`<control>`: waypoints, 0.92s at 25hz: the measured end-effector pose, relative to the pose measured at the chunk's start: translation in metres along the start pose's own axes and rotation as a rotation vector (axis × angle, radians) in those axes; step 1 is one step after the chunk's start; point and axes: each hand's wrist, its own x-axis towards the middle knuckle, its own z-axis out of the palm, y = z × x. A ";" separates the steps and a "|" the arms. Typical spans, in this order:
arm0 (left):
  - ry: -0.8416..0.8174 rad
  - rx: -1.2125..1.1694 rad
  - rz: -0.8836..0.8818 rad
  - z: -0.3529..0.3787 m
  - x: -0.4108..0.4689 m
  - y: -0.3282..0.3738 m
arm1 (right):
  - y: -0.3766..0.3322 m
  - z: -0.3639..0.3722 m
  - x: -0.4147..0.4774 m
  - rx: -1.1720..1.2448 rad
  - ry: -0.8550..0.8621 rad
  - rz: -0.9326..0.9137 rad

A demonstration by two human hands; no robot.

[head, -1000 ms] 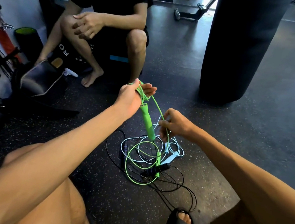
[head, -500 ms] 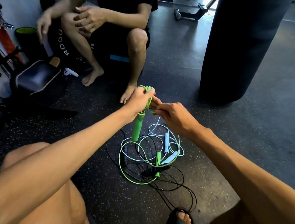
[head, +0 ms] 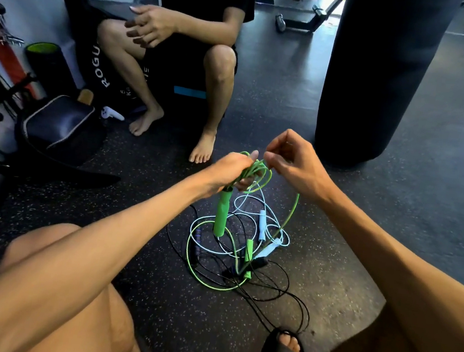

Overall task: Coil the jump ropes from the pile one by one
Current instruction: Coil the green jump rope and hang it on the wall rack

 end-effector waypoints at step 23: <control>-0.245 -0.534 -0.059 -0.009 -0.015 0.024 | 0.034 0.011 0.000 0.294 -0.170 0.526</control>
